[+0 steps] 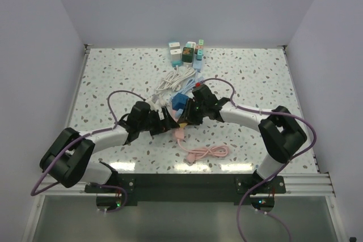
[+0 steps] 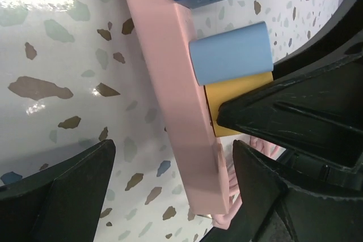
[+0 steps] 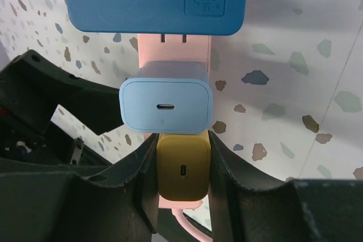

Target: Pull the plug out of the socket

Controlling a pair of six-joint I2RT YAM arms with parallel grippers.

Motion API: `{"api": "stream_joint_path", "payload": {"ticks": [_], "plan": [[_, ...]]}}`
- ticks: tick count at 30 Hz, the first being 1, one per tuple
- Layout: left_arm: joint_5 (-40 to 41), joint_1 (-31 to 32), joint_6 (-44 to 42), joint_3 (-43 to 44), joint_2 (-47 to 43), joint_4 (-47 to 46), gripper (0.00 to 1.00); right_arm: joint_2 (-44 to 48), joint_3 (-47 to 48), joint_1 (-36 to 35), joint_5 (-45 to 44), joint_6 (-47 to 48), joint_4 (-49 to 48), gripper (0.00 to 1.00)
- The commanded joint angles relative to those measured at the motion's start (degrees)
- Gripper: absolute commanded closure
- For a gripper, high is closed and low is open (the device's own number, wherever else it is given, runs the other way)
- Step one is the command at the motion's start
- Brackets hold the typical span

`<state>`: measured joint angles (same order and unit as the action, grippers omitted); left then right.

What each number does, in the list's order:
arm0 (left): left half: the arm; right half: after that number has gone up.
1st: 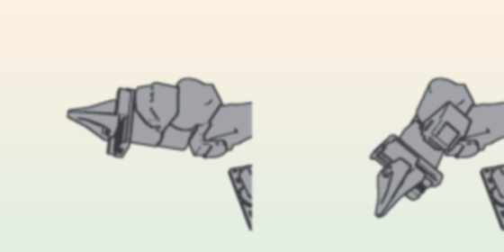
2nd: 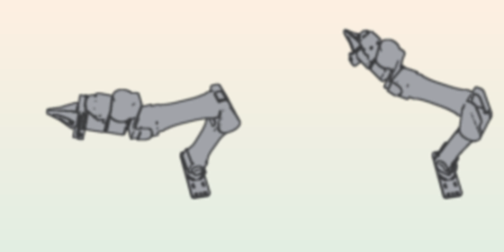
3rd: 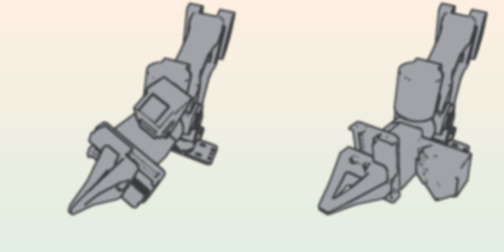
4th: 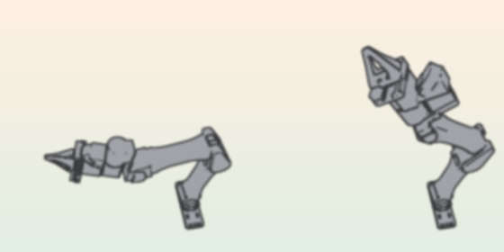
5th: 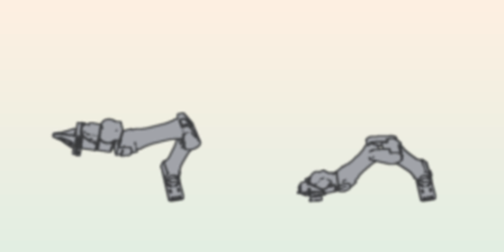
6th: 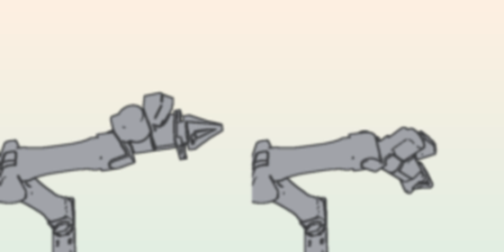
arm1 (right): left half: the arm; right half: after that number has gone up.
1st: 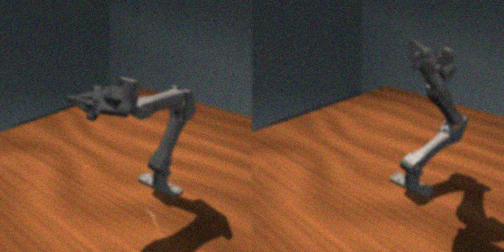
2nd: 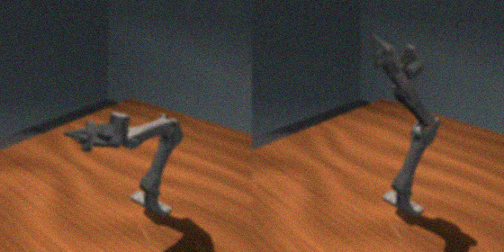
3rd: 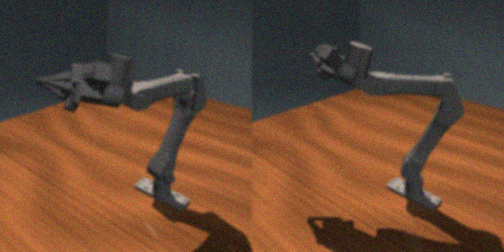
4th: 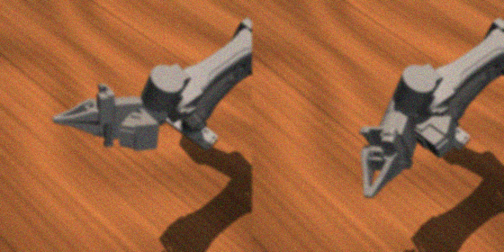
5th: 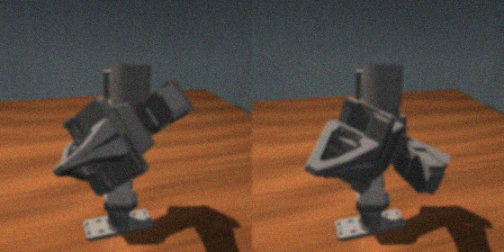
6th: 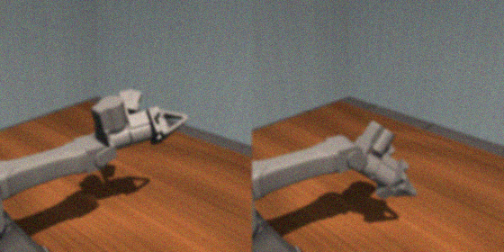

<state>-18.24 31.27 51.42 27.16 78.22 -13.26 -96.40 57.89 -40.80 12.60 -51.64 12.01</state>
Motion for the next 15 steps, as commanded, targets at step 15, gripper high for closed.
{"api": "stream_joint_path", "payload": {"ticks": [15], "plan": [[-2.6, 3.5, -3.1, 3.2, 5.0, -6.9, 0.41, -0.2, -0.9, 0.5, 2.1, -7.3, -8.8, 1.00]]}}
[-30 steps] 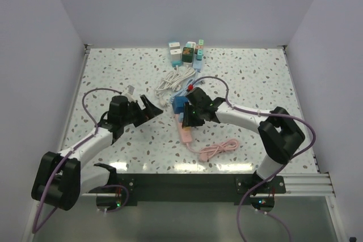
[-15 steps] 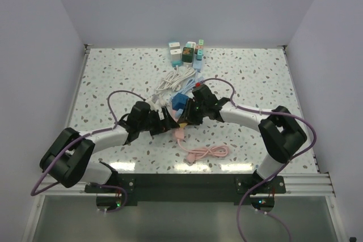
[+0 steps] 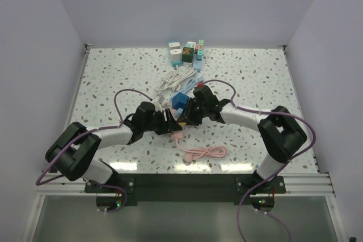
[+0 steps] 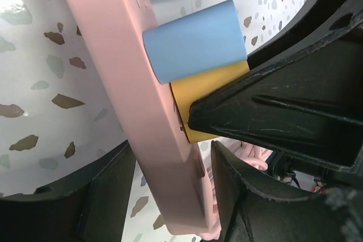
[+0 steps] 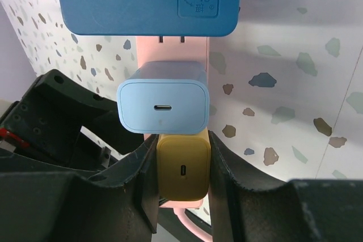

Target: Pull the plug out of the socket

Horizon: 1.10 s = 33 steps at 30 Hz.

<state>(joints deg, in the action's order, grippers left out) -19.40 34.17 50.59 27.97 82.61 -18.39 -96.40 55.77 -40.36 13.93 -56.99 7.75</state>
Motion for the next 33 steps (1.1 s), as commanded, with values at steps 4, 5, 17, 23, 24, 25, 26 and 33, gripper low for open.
{"api": "stream_joint_path", "payload": {"ticks": [4, 5, 17, 23, 24, 25, 26, 33], "plan": [[-1.3, 1.1, -3.2, 3.8, 3.0, -0.2, 0.37, -0.5, 1.1, 0.2, 1.2, -2.0, -5.7, 1.00], [-0.9, 1.1, -3.2, 3.9, 3.7, -0.1, 0.37, -0.4, 1.1, 0.2, 1.1, -2.0, -5.7, 1.00], [3.8, 1.1, -5.8, 6.1, 6.0, 4.6, 1.00, 2.2, 0.0, 0.2, 0.0, -1.8, -5.4, 1.00], [11.0, 0.9, -4.8, 7.4, 6.0, 9.0, 1.00, 5.5, -2.3, 0.2, -3.3, -3.4, -5.6, 1.00], [11.7, 0.5, -4.2, 7.6, 6.4, 10.0, 1.00, 6.3, -3.0, 0.2, -4.9, -3.7, -6.1, 1.00], [12.8, 0.4, -3.8, 8.2, 7.1, 10.2, 1.00, 8.9, -4.0, 0.2, -5.6, -4.6, -7.5, 1.00], [13.1, 0.2, -3.6, 8.2, 7.7, 10.3, 1.00, 10.4, -6.4, 0.1, -6.3, -5.1, -9.3, 1.00], [12.0, -2.0, -2.5, 7.6, 9.9, 7.3, 1.00, 19.0, -12.3, 1.2, -7.3, -5.8, -10.9, 1.00]]}}
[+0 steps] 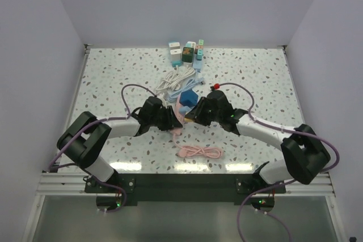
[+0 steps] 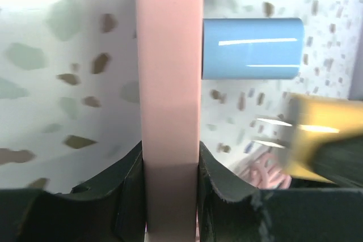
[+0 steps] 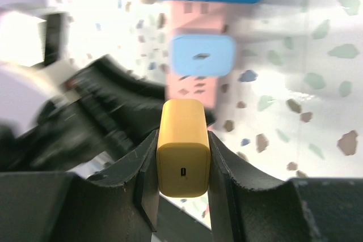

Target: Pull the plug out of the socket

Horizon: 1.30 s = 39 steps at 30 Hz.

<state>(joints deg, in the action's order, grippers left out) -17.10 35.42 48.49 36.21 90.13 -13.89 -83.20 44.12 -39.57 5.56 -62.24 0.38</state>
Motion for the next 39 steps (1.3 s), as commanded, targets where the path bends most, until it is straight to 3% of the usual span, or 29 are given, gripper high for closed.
{"api": "stream_joint_path", "payload": {"ticks": [1, 4, 8, 12, 16, 21, 27, 33, 35, 36, 37, 39], "plan": [[9.6, -3.3, -0.3, -0.5, 2.6, 2.6, 1.00, 6.0, -1.0, 0.5, 3.5, -0.5, -3.3, 1.00], [8.8, -3.3, -0.8, 0.1, 2.5, 1.9, 1.00, 8.5, -2.4, 1.0, 5.9, 0.2, -2.1, 1.00], [6.6, -2.8, -2.5, 0.4, 0.0, 0.0, 1.00, 15.1, -2.3, 3.6, 0.8, 2.2, 6.3, 1.00], [4.4, -2.5, -4.3, -0.6, -5.7, 0.5, 1.00, 19.5, -0.1, 16.0, -8.4, 4.9, 16.5, 1.00], [4.5, -2.6, -5.6, -3.0, -14.6, 3.6, 1.00, 13.4, 5.7, 26.7, -17.3, 9.7, 23.0, 1.00], [5.4, -3.9, -6.7, -5.4, -24.3, 9.1, 1.00, -3.2, 15.8, 37.3, -23.0, 9.9, 26.0, 1.00], [6.2, -7.6, -8.5, -6.7, -29.6, 13.8, 1.00, -16.5, 24.4, 44.6, -25.8, 8.6, 26.2, 1.00], [5.6, -11.2, -10.0, -7.6, -31.5, 17.4, 1.00, -20.1, 25.9, 48.1, -23.4, 8.6, 21.8, 1.00], [5.6, -11.5, -10.0, -7.6, -31.5, 17.4, 1.00, -19.6, 25.2, 49.0, -21.7, 9.2, 20.7, 0.83], [5.7, -11.6, -10.1, -7.6, -31.5, 17.3, 1.00, -19.2, 25.3, 49.2, -21.3, 9.2, 21.3, 0.70], [5.7, -11.6, -9.9, -7.5, -31.2, 17.0, 1.00, -18.0, 24.4, 49.5, -20.9, 9.5, 21.0, 0.39], [5.6, -11.6, -9.7, -7.5, -30.6, 16.7, 1.00, -16.2, 23.7, 50.0, -19.6, 9.5, 22.3, 0.22]]}}
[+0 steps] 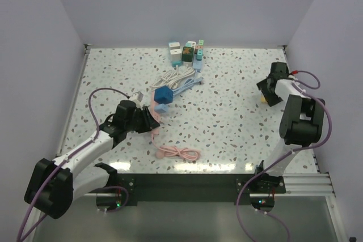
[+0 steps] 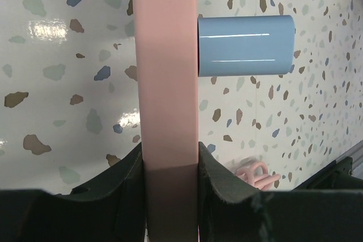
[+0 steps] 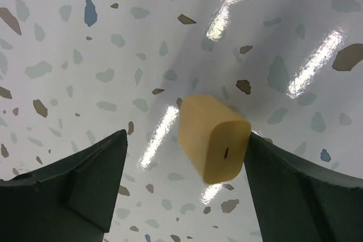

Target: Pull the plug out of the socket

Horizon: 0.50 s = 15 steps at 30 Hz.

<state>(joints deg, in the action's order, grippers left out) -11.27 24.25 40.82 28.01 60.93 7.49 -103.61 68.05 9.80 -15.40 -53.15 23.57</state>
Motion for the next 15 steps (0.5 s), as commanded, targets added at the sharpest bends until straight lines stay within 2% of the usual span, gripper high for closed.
{"api": "stream_joint_path", "payload": {"ticks": [1, 5, 10, 12, 13, 15], "plan": [[-0.4, -0.4, -2.0, 0.6, -1.2, -5.1, 1.00, 6.3, -0.9, 0.7, 1.9, 0.6, -0.7, 0.13], [-1.2, -0.4, -2.1, 0.7, -0.3, -6.3, 1.00, 13.0, -2.7, 0.8, 3.8, 1.2, 1.5, 0.08], [-2.4, -0.4, -2.1, 0.8, 1.7, -9.2, 1.00, 19.4, -6.5, -1.3, 15.3, 3.3, 2.4, 0.10], [-3.3, -0.4, -2.1, 1.2, 2.8, -9.9, 1.00, 21.1, -8.7, -5.0, 18.9, 5.3, 1.0, 0.10], [-3.6, -0.4, -2.1, 1.3, 3.2, -10.6, 1.00, 21.5, -9.8, -6.6, 25.1, 6.0, -1.0, 0.10], [-4.1, -0.4, -2.0, 2.0, 4.2, -11.1, 1.00, 22.0, -12.0, -14.3, 28.8, 6.9, -4.9, 0.11]]}}
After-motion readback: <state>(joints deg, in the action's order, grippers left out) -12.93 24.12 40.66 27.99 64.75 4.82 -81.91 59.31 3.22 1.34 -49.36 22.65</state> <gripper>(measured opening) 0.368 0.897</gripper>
